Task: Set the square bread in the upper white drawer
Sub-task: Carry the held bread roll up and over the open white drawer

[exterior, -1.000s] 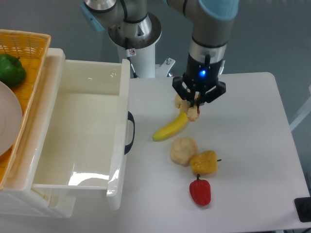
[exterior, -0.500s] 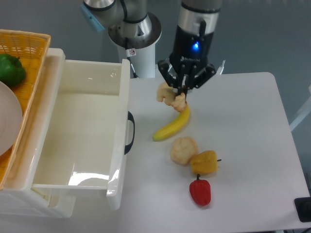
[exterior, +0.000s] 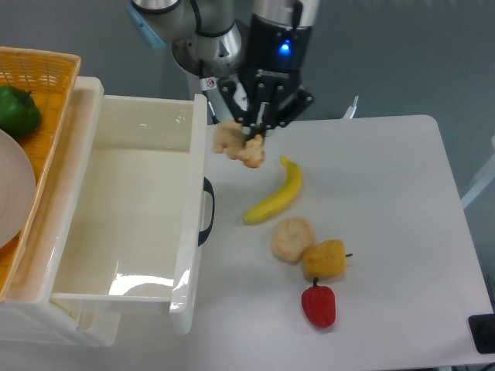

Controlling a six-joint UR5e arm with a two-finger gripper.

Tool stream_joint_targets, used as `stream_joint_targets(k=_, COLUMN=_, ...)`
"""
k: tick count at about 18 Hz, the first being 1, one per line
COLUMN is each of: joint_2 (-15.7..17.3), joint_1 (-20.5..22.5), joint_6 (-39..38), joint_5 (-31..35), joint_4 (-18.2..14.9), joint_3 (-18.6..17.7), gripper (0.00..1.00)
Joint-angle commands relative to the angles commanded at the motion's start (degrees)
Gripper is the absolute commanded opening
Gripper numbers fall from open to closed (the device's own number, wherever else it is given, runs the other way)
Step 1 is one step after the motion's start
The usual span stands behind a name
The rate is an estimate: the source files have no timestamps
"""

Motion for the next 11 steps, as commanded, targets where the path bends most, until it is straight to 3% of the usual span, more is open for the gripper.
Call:
stream_joint_targets(k=8, joint_2=-0.7, joint_1=-5.1, joint_6=0.0, joint_5=-0.2, joint_4=0.1, joint_3=-1.0, gripper=0.26)
stream_joint_targets(k=11, joint_2=-0.8, joint_1=-5.8, joint_6=0.0, joint_5=-0.4, joint_4=0.1, joint_3=-1.2, gripper=0.36)
